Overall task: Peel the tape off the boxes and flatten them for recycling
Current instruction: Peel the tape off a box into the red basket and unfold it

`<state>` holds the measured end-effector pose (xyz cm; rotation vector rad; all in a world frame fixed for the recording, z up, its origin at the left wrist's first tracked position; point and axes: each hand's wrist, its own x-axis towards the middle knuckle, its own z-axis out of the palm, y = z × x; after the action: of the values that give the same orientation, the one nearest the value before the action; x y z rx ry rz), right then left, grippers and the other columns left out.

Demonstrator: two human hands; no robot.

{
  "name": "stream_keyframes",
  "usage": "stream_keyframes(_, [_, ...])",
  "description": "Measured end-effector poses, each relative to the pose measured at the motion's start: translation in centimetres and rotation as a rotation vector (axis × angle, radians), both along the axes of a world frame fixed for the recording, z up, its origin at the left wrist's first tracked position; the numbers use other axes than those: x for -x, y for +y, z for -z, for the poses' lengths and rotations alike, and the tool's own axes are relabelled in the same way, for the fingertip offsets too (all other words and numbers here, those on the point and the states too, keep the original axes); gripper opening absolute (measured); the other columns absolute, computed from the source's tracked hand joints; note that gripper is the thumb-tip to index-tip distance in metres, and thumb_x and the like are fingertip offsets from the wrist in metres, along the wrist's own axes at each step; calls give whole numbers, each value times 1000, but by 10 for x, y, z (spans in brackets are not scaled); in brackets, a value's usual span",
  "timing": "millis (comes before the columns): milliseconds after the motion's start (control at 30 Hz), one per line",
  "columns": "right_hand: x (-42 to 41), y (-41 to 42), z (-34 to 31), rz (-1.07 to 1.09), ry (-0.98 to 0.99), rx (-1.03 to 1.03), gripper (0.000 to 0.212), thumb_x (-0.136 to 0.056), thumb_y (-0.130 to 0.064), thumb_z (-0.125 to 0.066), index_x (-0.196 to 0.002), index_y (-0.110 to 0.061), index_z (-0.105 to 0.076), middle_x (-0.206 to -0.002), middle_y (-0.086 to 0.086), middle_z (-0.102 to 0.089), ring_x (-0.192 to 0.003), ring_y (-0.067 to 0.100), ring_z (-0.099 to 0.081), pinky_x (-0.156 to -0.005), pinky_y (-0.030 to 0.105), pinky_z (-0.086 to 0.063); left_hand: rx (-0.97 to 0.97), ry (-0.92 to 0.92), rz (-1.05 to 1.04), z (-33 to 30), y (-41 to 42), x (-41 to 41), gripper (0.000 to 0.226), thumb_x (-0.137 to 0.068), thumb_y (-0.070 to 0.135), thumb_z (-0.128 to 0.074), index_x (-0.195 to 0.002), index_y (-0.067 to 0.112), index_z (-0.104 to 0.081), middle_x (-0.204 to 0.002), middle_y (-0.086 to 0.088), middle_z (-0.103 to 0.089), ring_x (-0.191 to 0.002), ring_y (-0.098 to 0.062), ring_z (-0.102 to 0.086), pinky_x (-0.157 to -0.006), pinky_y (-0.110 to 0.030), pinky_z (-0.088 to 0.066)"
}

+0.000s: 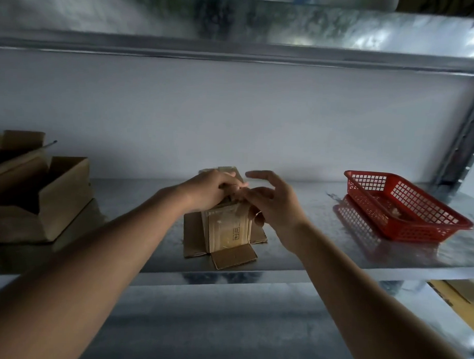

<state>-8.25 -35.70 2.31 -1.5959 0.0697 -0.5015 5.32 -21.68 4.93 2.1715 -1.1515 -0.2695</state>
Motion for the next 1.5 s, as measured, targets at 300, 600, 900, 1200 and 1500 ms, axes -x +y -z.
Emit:
stream_keyframes(300, [-1, -3, 1, 415, -46, 876, 15, -98, -22, -67, -99, -20, -82, -96, 3, -68, -80, 18, -65, -69, 29, -49, -64, -176, -66, -7, 6, 22, 31, -108, 37, -47, -122, 28, -73, -122, 2, -65, -116, -18, -59, -108, -45, -44])
stream_keyframes(600, [7, -2, -4, 335, -202, 977, 15, -95, -14, -72, -106, -22, -78, -93, -4, -75, -67, 4, -65, -62, 5, -44, -64, -204, -137, -5, 2, 27, 40, -109, 19, -46, -83, 38, -69, -110, 27, -56, -114, -7, -54, -89, -27, -34])
stream_keyframes(900, [6, -4, 0, 276, -59, 1025, 28, -105, -15, -49, -80, -17, -63, -87, 2, -53, -70, 21, -56, -61, 33, -42, 2, -147, -127, 2, -1, 23, 32, -110, 21, -45, -117, 34, -73, -114, 23, -59, -125, -11, -55, -107, -32, -41])
stream_keyframes(1200, [4, -4, -21, 281, 13, 975, 11, -88, -27, -81, -98, -24, -83, -75, -15, -63, -69, 2, -57, -59, 10, -39, -49, -143, -46, -4, 12, 14, 37, -96, 70, -44, -94, 42, -68, -100, 18, -59, -104, -13, -58, -99, -44, -46])
stream_keyframes(1500, [3, 15, -11, 239, 111, 552, 16, -97, -30, -71, -86, -21, -77, -73, 2, -73, -74, 26, -70, -70, 45, -57, -219, -258, -46, -7, 11, -9, 34, -106, 54, -39, -134, 59, -57, -152, 12, -45, -145, -20, -35, -120, -41, -30])
